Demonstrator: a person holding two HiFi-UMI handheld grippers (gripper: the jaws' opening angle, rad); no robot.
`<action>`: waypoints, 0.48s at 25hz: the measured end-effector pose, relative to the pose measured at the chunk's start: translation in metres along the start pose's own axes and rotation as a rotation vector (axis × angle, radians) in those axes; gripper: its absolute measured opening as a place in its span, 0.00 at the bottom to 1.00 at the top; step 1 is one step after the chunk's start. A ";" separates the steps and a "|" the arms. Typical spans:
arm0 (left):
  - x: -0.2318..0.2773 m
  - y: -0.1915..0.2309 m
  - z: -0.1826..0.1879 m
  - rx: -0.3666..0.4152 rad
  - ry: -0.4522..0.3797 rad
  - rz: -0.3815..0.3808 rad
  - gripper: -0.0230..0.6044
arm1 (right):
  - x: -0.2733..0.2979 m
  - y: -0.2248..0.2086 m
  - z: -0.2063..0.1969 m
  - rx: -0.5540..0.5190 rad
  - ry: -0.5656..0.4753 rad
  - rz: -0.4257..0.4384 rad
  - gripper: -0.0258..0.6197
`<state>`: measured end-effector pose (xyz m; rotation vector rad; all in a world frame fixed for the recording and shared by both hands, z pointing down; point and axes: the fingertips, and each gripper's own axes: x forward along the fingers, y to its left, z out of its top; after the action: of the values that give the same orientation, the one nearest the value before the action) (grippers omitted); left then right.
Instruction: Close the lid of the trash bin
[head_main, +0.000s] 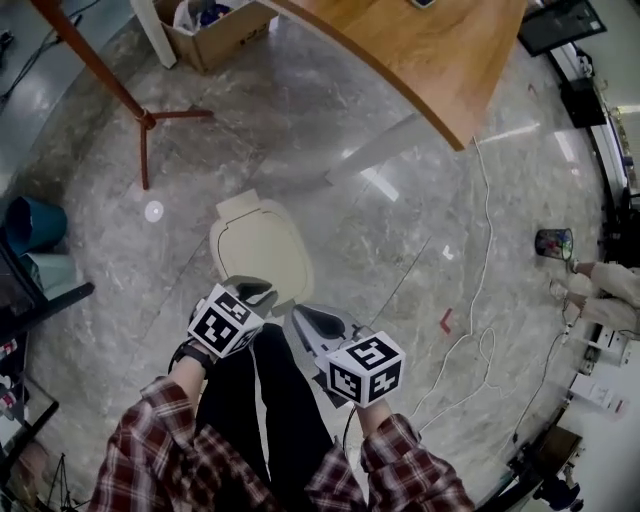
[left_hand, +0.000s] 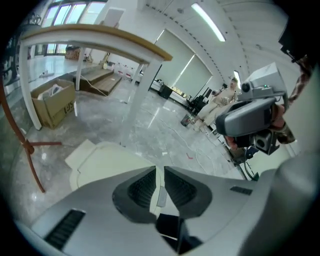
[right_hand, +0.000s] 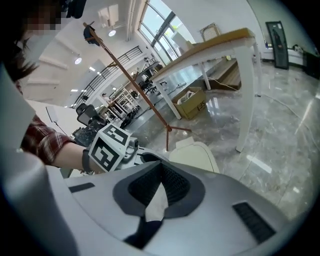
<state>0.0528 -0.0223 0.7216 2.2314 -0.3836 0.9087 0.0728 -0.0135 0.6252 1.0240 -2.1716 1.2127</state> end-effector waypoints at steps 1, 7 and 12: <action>-0.016 -0.002 0.017 0.009 -0.033 0.011 0.13 | -0.007 0.007 0.014 -0.018 -0.013 -0.001 0.06; -0.132 -0.026 0.111 0.042 -0.275 0.095 0.13 | -0.059 0.064 0.095 -0.119 -0.110 0.019 0.06; -0.239 -0.057 0.172 0.048 -0.491 0.155 0.13 | -0.098 0.125 0.154 -0.250 -0.189 0.044 0.06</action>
<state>-0.0028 -0.0973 0.4368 2.4841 -0.7732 0.4343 0.0328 -0.0655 0.4138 1.0226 -2.4284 0.8628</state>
